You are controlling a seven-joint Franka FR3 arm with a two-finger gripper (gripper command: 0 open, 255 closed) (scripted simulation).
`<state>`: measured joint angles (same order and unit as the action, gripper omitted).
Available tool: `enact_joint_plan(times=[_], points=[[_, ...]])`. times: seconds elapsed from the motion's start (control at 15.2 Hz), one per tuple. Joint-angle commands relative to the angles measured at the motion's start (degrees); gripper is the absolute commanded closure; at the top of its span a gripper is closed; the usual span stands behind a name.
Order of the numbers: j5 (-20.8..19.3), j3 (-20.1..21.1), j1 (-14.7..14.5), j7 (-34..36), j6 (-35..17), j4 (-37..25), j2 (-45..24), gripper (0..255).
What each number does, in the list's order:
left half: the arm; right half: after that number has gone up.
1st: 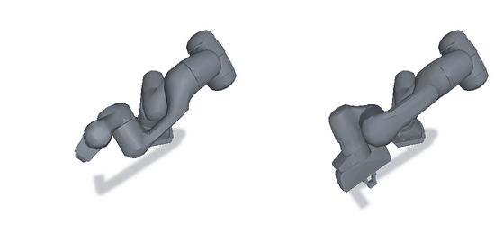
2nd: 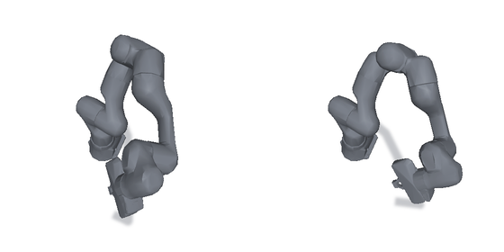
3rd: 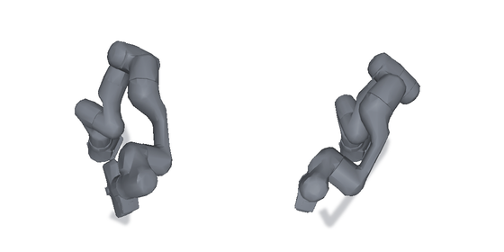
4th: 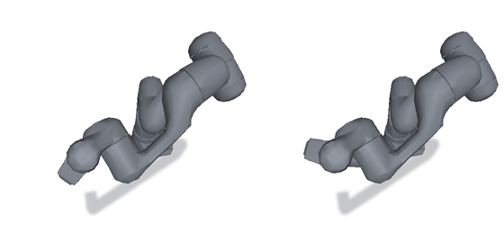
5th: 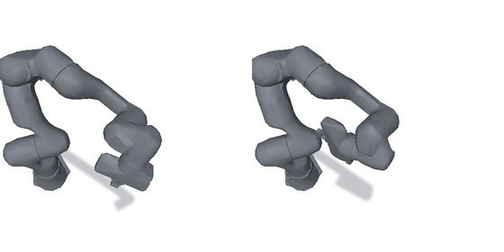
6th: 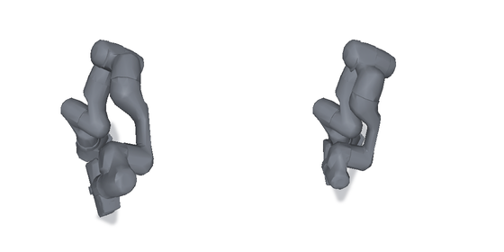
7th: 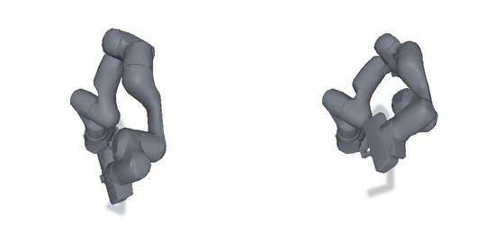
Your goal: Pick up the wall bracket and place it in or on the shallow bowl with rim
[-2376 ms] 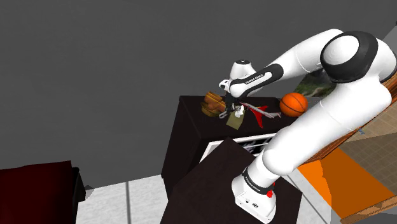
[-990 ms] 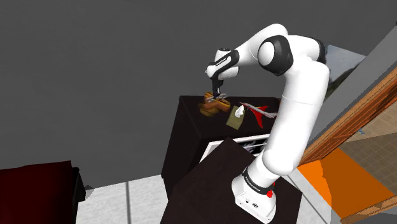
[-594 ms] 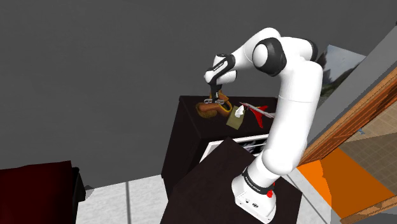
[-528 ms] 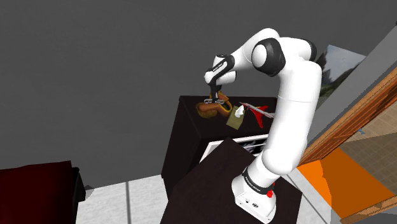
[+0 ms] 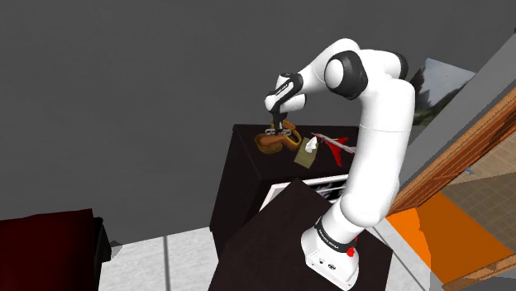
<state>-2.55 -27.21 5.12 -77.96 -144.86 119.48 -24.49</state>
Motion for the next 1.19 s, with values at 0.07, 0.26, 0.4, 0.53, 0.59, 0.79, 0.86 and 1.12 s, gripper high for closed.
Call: enact_joint_plan(times=[0.07, 0.26, 0.4, 0.53, 0.59, 0.79, 0.86, 1.12], points=[[0.1, 0.1, 0.1, -0.1, 0.0, 0.3, -0.3, 0], [0.2, 0.2, 0.2, -0.2, -0.1, 0.2, -0.6, 0], [0.1, 0.1, 0.0, 0.0, 0.2, 0.2, -0.3, 0], [-1.4, -0.9, -1.4, 1.0, 3.2, 0.2, 2.8, 0], [-2.1, -1.3, -2.1, 1.5, 4.8, 0.1, 4.3, 0], [-2.7, -1.6, -2.5, 1.9, 6.1, -0.1, 5.5, 0], [-2.7, -1.6, -2.5, 1.9, 6.1, -0.1, 5.5, 0], [-2.7, -1.5, -2.5, 1.9, 6.1, -0.1, 5.5, 0]])
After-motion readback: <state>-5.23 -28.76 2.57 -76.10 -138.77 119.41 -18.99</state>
